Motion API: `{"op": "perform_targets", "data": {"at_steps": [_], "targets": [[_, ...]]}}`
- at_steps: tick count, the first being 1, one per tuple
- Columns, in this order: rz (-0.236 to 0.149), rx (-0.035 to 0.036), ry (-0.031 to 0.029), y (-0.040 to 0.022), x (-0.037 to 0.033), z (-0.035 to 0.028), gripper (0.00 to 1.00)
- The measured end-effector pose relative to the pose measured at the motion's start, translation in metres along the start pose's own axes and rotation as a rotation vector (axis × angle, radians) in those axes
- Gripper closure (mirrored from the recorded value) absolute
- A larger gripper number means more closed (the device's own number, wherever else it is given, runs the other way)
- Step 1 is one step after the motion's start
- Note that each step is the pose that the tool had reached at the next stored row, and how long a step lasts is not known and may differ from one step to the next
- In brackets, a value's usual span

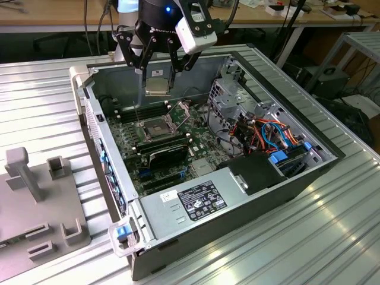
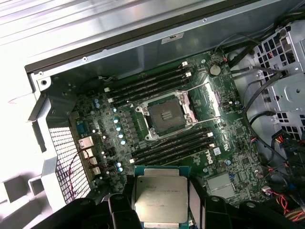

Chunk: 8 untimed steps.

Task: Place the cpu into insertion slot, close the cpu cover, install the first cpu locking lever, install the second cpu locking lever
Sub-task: 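Place the cpu into insertion slot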

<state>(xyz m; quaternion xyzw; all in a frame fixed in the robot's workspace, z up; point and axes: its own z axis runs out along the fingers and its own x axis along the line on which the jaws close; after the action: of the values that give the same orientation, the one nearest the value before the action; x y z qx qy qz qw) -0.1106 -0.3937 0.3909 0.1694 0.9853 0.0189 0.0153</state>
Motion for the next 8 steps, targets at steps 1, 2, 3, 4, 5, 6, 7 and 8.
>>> {"op": "perform_targets", "data": {"at_steps": [1,2,3,4,5,6,7,8], "targets": [[0.009,0.0002,-0.0004,0.0,0.0,0.0,0.47],[0.017,0.0004,-0.0008,0.0,0.0,0.0001,0.47],[0.033,0.0007,-0.0014,0.0,0.0,0.0002,0.47],[0.046,0.0011,-0.002,0.0,0.0,0.0003,0.47],[0.059,0.0014,-0.0025,0.0001,0.0001,0.0004,0.47],[0.079,0.0019,-0.0034,0.0001,0.0,0.0005,0.47],[0.092,0.0022,-0.004,0.0001,0.0,0.0006,0.47],[0.106,0.0025,-0.0046,0.0001,0.0001,0.0007,0.47]]}}
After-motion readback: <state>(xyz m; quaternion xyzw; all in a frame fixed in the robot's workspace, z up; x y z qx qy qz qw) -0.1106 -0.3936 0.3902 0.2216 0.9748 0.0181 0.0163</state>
